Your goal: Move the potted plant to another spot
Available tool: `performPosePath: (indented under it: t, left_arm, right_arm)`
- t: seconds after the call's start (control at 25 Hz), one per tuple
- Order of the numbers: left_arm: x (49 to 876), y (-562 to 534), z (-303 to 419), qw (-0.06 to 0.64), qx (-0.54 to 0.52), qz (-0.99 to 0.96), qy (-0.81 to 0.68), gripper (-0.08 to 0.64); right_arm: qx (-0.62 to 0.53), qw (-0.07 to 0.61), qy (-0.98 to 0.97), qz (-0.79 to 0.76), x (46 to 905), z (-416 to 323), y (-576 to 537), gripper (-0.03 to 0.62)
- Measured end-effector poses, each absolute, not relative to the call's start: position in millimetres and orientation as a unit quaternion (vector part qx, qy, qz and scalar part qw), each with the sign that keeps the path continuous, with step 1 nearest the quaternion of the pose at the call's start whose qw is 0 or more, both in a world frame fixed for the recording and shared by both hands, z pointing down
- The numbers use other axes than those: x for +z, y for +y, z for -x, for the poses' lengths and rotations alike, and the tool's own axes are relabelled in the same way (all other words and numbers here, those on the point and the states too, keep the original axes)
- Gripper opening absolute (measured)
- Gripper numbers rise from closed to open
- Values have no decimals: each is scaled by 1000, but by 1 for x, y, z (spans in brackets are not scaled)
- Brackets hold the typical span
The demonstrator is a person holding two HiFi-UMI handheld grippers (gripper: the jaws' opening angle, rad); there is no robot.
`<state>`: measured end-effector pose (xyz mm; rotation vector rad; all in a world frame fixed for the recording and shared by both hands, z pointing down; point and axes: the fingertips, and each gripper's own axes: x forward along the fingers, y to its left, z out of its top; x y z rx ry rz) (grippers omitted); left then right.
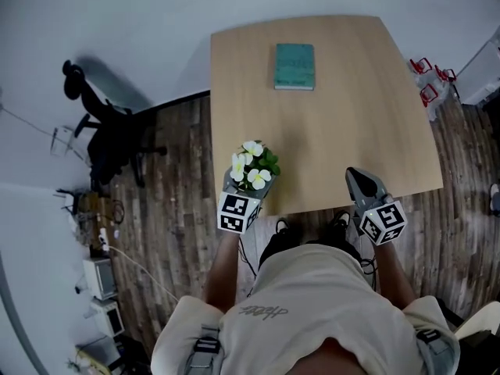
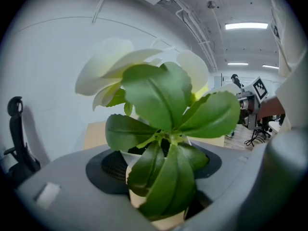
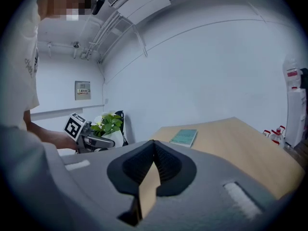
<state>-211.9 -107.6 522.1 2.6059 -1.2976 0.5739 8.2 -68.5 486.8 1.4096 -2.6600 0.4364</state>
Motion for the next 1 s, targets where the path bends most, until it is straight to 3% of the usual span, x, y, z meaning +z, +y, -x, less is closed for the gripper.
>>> performPosePath:
  t: [0.2,1.0]
  left_arm:
    - [523,-112,174,101,184,-860,-465,357]
    - [502,-146,33,79,213,-847,-481,357]
  right_arm:
    - [116,69,-876,-463,495,-54,-78,2]
    - [155,37,-893,-422,509,-184,-129,2]
